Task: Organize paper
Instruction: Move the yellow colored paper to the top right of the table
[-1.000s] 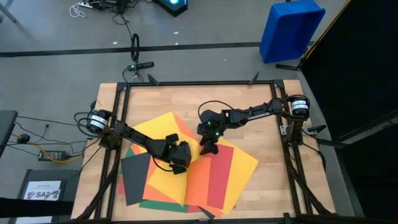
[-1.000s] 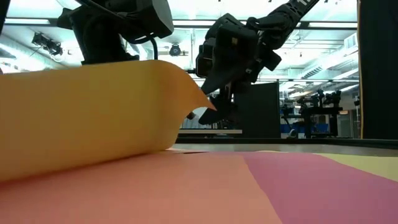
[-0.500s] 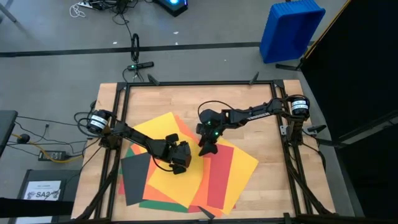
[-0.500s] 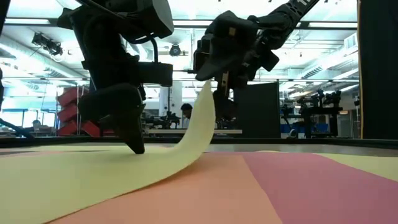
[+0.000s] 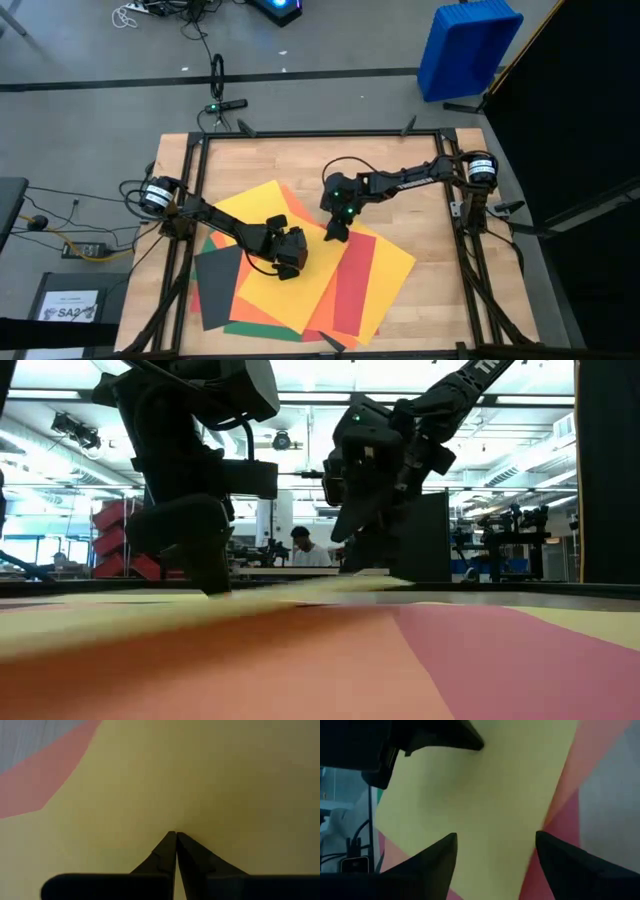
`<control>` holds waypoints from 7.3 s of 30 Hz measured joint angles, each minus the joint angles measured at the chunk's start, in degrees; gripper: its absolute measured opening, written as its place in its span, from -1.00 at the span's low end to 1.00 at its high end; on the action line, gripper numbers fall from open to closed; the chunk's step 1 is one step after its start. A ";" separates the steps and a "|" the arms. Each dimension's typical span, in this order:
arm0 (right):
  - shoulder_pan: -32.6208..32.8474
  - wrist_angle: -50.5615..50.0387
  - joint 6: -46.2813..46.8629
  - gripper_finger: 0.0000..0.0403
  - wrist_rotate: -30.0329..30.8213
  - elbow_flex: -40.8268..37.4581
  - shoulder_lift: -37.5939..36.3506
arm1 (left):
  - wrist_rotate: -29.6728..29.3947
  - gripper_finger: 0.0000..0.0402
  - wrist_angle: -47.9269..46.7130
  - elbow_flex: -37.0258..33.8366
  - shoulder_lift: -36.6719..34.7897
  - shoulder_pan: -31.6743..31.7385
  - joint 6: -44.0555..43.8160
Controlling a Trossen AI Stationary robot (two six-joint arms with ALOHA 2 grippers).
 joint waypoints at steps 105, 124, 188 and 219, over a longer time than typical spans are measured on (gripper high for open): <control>2.43 8.68 0.71 -0.03 -6.46 -0.02 3.30 | 0.13 -1.00 2.00 0.03 0.00 -0.01 0.85; 2.30 8.72 -6.61 -0.99 -3.00 -0.02 3.26 | -0.07 -1.00 -3.91 3.06 0.26 0.00 5.98; 4.48 6.10 -12.66 -1.00 6.82 0.00 3.23 | 18.54 -0.02 32.72 -41.44 -46.69 16.93 -12.64; 4.48 6.12 -12.63 -1.00 6.89 0.00 3.21 | 23.02 -0.17 53.03 -43.04 -33.99 19.91 -10.49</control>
